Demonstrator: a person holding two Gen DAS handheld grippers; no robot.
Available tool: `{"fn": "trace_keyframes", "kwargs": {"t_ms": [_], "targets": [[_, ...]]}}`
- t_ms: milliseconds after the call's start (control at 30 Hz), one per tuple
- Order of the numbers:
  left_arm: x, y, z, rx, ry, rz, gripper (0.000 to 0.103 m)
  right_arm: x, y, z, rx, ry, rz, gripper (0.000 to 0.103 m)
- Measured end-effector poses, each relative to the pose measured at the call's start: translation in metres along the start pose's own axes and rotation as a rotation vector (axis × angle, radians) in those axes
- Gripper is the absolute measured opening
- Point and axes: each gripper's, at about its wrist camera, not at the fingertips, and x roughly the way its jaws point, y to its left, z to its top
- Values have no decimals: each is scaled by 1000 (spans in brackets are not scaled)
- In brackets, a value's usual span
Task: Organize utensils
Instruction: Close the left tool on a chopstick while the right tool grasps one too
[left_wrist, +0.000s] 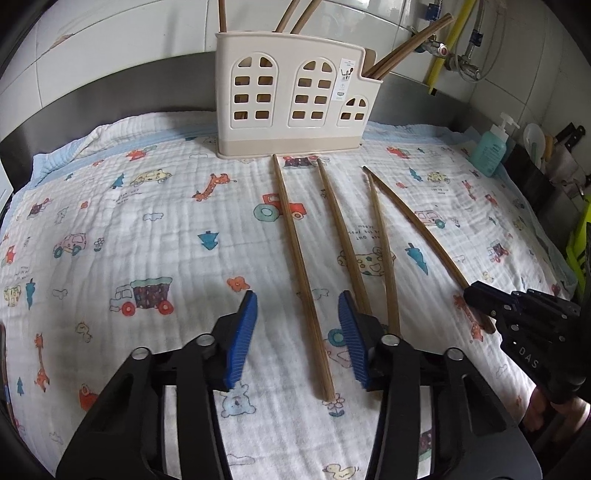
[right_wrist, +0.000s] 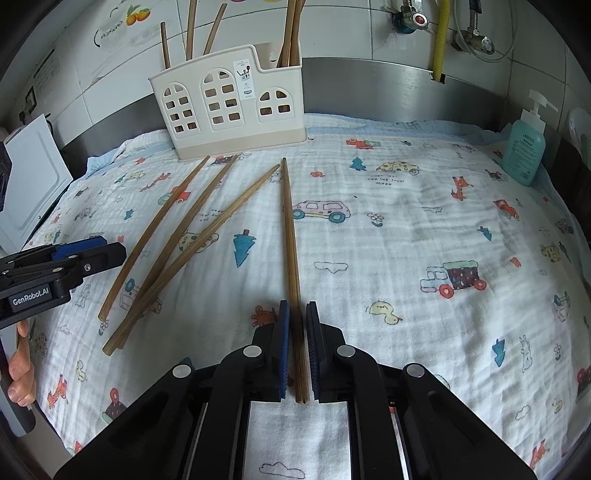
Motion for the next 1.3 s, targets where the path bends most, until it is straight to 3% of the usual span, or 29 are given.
{"fn": "trace_keyframes", "kwargs": {"t_ms": [233,667,800,1033,1300], "targets": [[7,-6,2,-3,2,4,20,0,-1,0,0,-3,3,8],[13,-17,0,35,10,28,20,-1,-2,0,3,-5,17,8],[-1,-17,0,26,-25,-34,21,-1,-3,0,4,-5,17,9],[-14,-35,-10,128,-39,-207,22,-1,-3,0,2,-5,17,9],[-3,-50,-16,222,-6,-231,22,-2,-4,-1,8,-4,26,8]]}}
